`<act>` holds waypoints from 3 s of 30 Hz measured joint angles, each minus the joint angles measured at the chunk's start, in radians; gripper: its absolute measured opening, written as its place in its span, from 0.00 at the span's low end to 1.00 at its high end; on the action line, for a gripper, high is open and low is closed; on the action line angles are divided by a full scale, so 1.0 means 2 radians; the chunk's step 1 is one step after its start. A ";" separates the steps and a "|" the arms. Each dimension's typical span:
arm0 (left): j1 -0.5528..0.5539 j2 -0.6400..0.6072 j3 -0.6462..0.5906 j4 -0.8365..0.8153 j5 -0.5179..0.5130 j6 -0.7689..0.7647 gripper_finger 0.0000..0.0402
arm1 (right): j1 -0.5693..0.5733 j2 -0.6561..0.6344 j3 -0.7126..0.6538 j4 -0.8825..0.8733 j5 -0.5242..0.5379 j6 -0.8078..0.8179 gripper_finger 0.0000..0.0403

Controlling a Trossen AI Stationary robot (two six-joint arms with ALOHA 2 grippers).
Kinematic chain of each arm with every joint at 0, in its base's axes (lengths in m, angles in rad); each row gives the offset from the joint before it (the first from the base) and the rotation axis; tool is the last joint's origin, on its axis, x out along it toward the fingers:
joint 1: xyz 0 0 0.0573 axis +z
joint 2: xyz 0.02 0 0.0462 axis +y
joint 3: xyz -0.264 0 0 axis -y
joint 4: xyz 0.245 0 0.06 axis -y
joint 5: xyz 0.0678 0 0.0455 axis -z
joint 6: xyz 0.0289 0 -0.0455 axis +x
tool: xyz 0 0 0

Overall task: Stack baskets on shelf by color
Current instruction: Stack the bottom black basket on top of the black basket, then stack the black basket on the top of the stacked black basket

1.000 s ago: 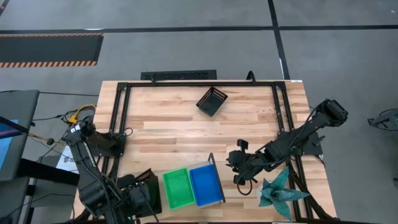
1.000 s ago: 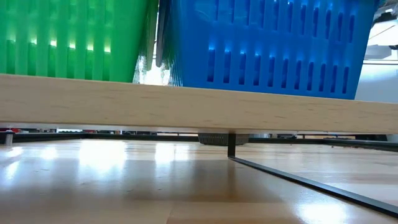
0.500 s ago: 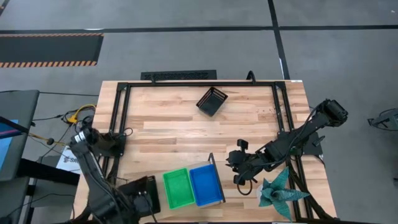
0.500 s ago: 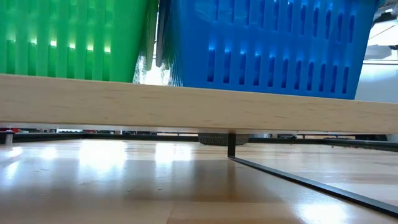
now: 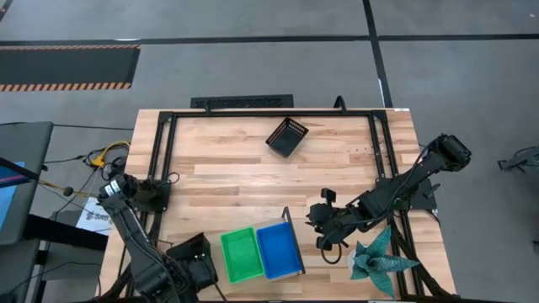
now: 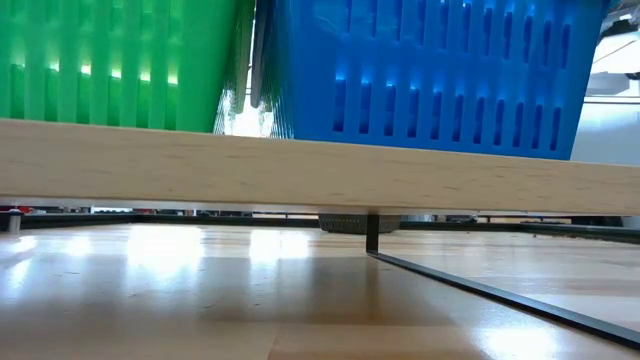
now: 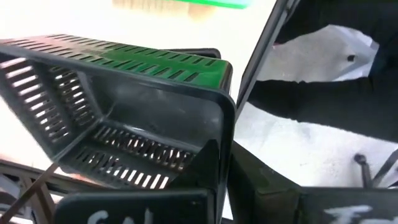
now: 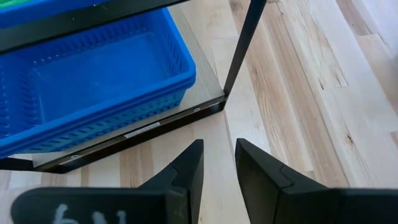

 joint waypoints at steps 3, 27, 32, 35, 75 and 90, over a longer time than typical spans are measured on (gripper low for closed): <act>0.007 0.000 0.000 0.000 0.007 -0.009 0.00 | 0.000 0.000 0.000 0.000 0.000 0.000 0.29; 0.043 0.000 0.000 -0.014 0.070 0.000 0.03 | 0.000 0.000 0.000 -0.004 -0.001 0.000 0.29; 0.045 0.000 0.000 -0.015 0.083 0.014 0.05 | 0.000 0.000 0.000 -0.005 -0.003 0.000 0.29; 0.046 0.000 0.000 -0.018 0.097 0.019 0.08 | 0.000 0.000 0.000 -0.010 -0.003 0.000 0.29; 0.244 -0.016 0.000 -0.008 -0.371 0.384 0.22 | -0.348 0.000 0.000 -0.055 0.159 -0.068 0.29; 0.242 -0.024 -0.003 -0.031 -0.401 0.389 0.22 | -0.622 0.101 0.006 0.168 -0.093 -0.147 0.29</act>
